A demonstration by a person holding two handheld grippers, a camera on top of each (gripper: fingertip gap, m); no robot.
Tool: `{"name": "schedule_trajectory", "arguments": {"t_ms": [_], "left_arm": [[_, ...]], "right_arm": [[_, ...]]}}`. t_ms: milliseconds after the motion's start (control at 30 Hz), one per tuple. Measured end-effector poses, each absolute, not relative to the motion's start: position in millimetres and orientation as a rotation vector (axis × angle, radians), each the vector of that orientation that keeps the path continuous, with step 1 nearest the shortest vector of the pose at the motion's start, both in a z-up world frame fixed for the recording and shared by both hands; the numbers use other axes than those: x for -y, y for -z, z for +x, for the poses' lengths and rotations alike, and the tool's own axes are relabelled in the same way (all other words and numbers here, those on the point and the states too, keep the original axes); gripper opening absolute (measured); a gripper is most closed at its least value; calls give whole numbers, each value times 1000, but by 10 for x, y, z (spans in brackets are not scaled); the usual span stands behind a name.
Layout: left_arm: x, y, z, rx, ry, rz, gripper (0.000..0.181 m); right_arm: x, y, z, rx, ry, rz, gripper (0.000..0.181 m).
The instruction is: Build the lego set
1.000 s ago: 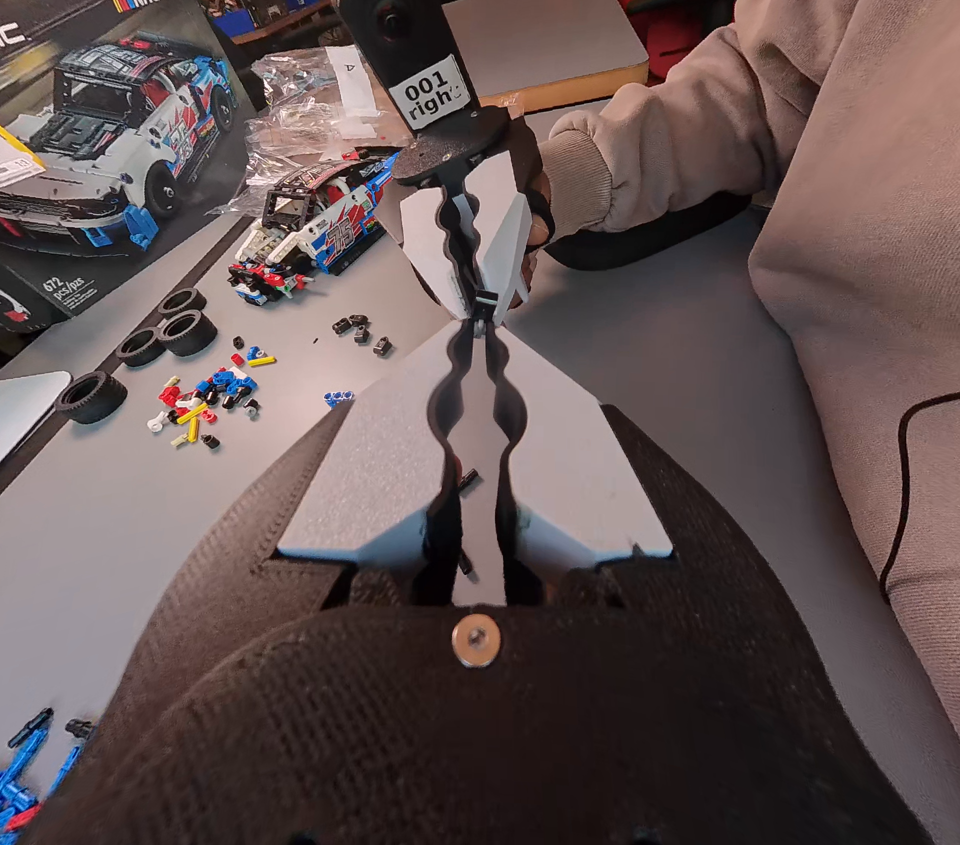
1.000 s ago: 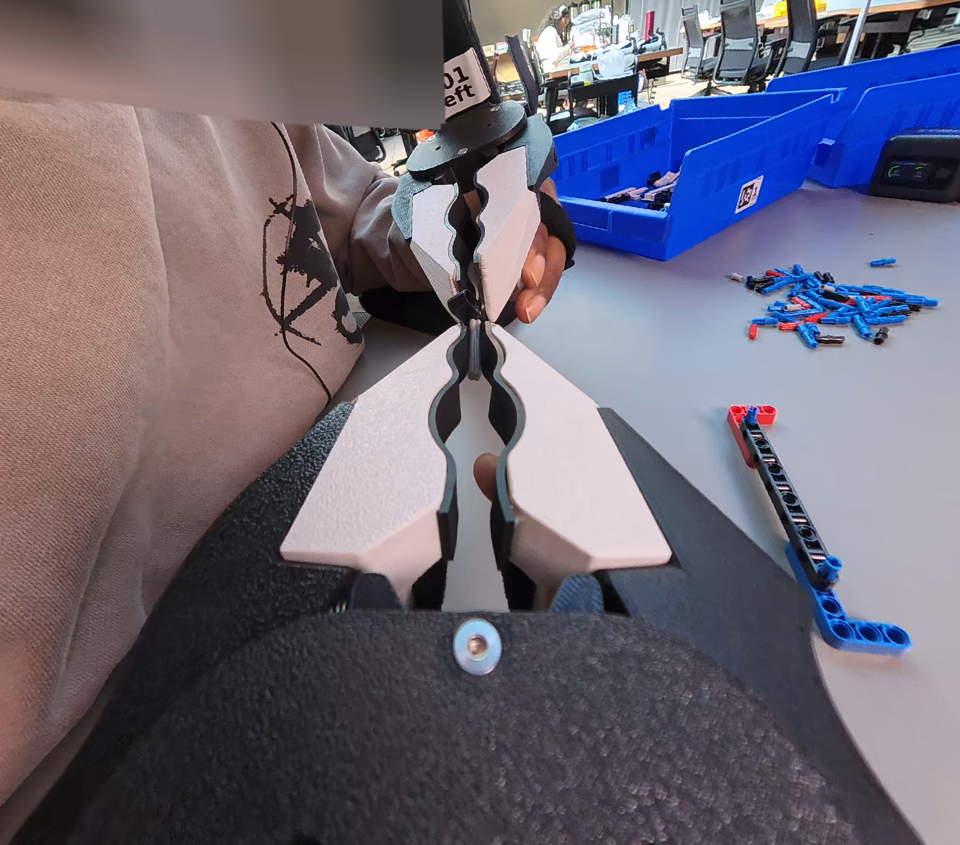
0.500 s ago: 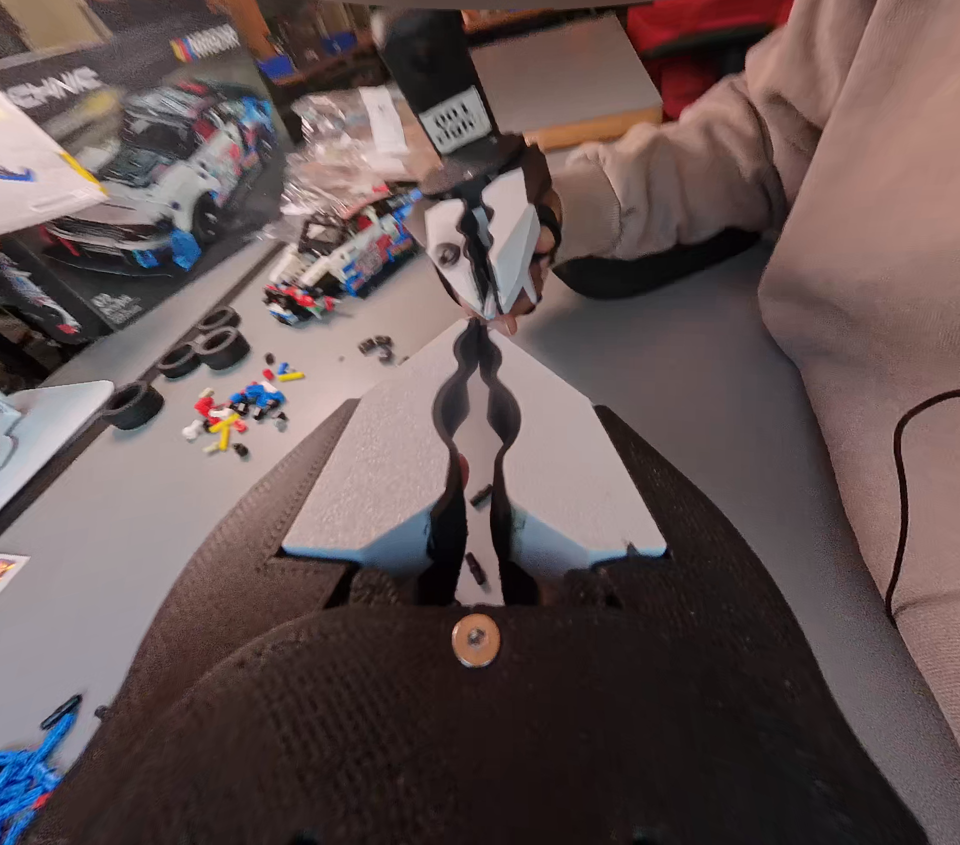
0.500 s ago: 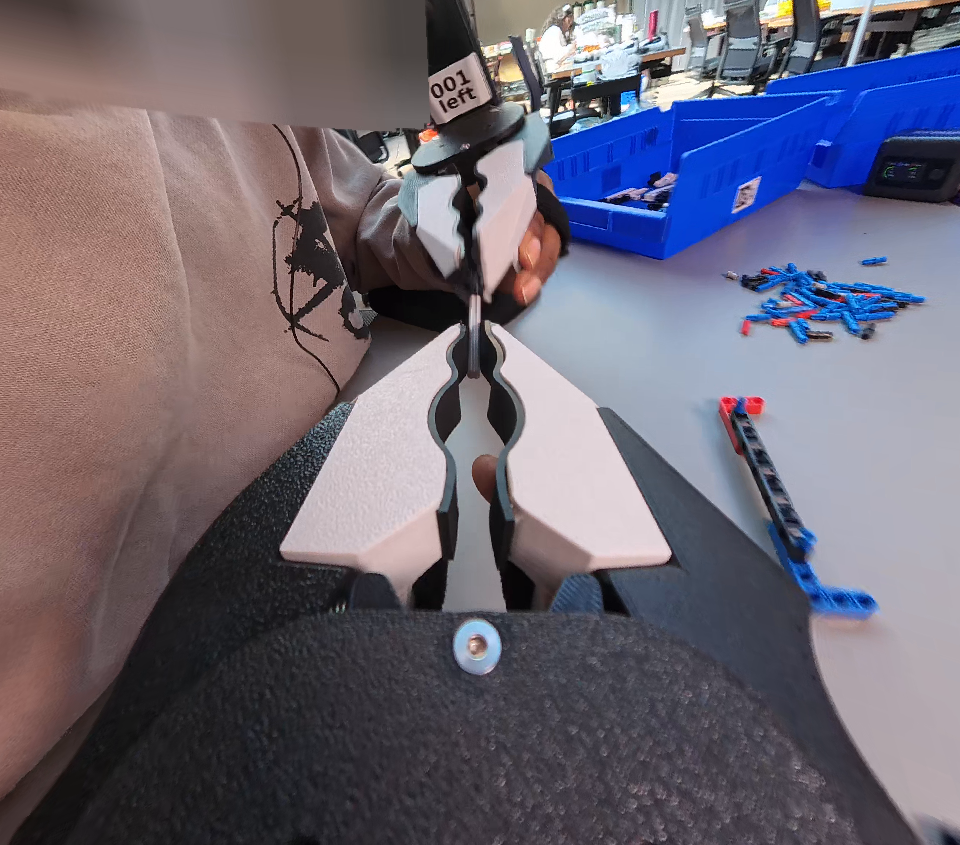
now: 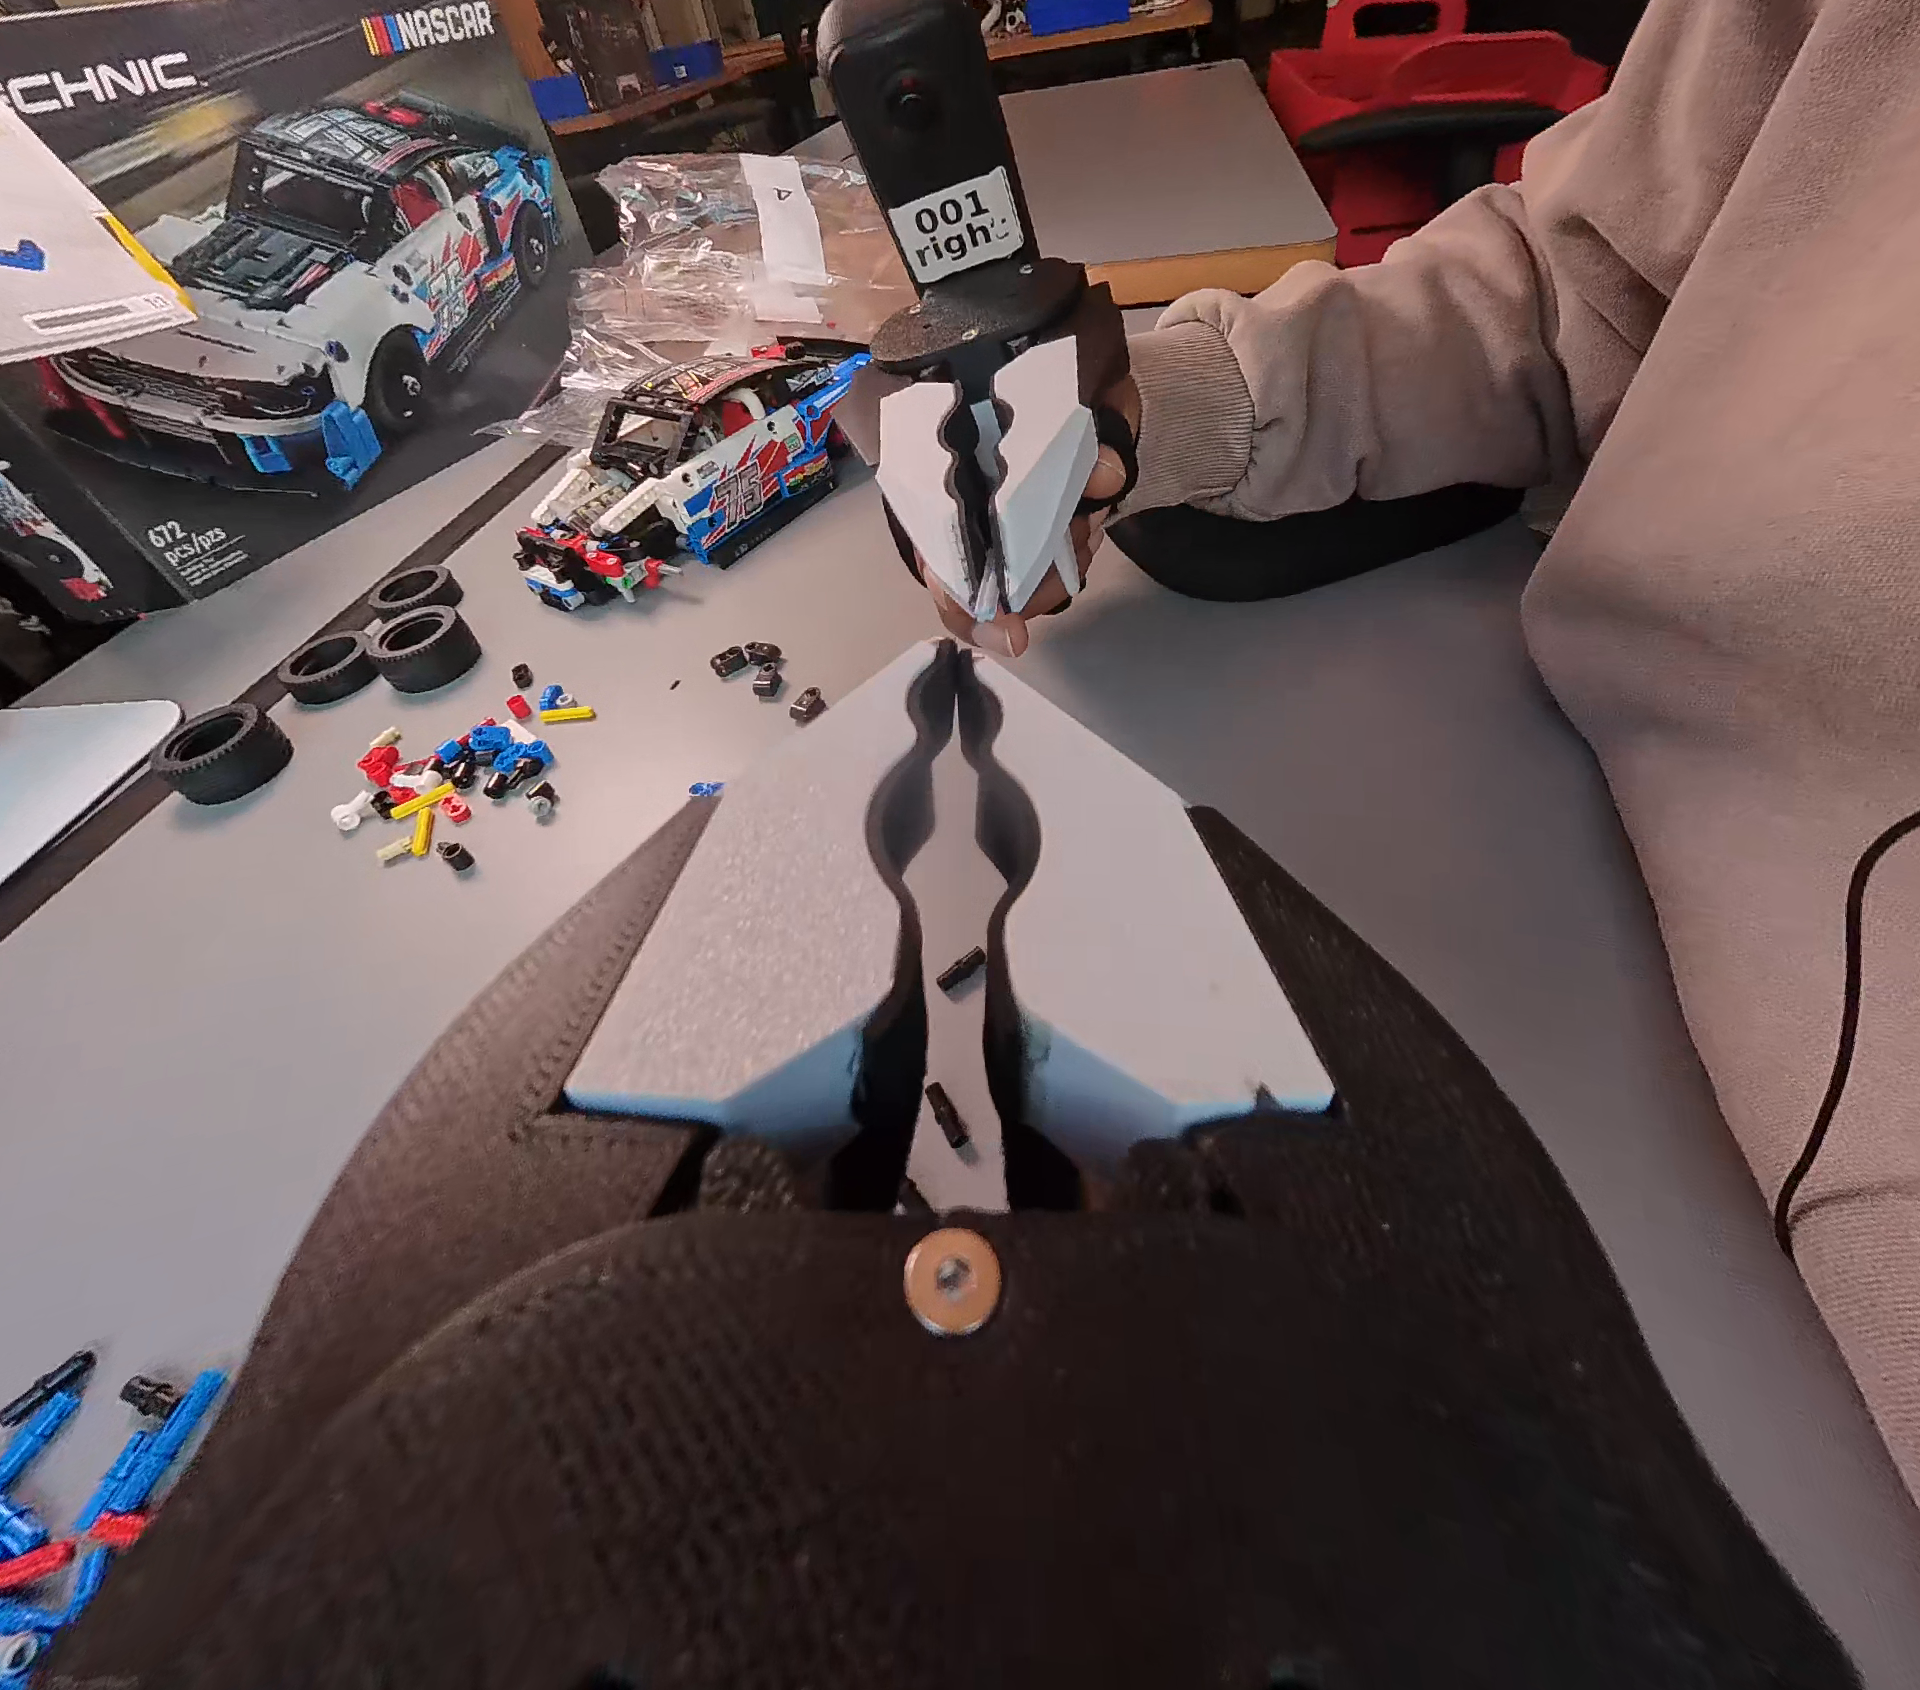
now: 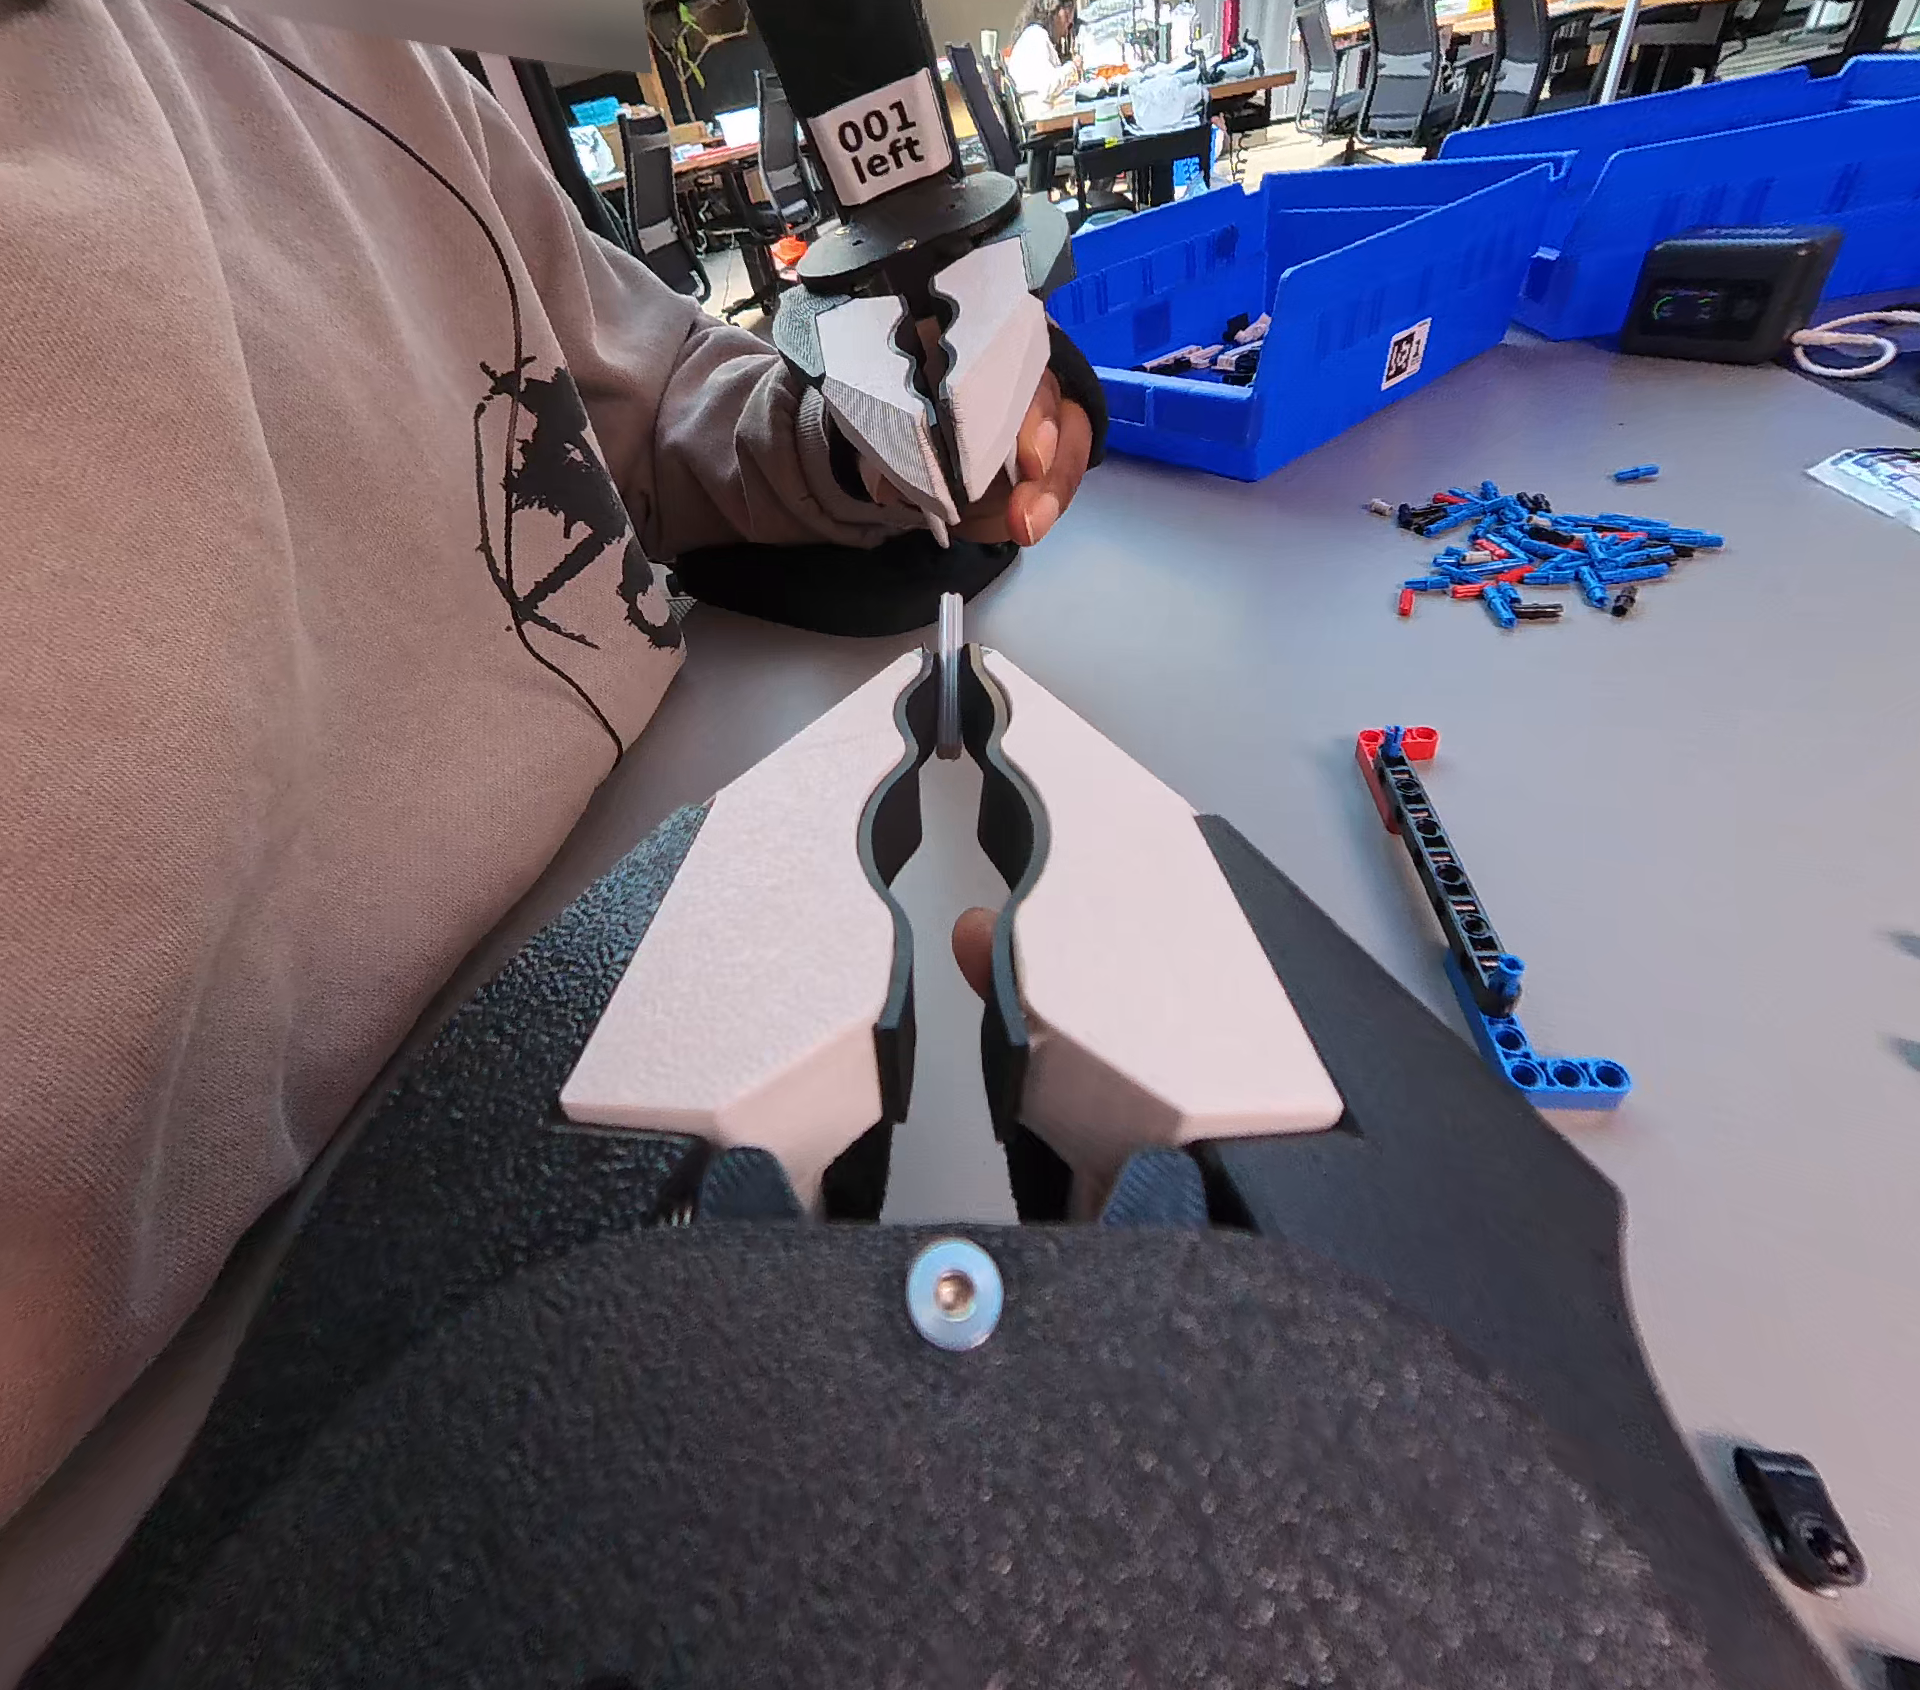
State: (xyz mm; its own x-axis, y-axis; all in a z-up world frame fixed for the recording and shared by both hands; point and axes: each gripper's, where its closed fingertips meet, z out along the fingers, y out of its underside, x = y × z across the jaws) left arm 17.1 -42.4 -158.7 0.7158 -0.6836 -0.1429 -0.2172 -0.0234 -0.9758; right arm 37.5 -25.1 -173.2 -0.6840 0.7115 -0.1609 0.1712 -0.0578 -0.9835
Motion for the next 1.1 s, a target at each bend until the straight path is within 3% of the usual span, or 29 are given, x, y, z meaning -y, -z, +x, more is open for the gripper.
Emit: {"name": "schedule_trajectory", "arguments": {"t_ms": [767,1100], "left_arm": [[293,1688,92,-629,475,-1630,0],[25,1762,-98,-518,498,-1711,24]], "right_arm": [[265,1684,419,1816,-1745,-904,3],[27,1621,455,1737,-1637,-974,2]]}}
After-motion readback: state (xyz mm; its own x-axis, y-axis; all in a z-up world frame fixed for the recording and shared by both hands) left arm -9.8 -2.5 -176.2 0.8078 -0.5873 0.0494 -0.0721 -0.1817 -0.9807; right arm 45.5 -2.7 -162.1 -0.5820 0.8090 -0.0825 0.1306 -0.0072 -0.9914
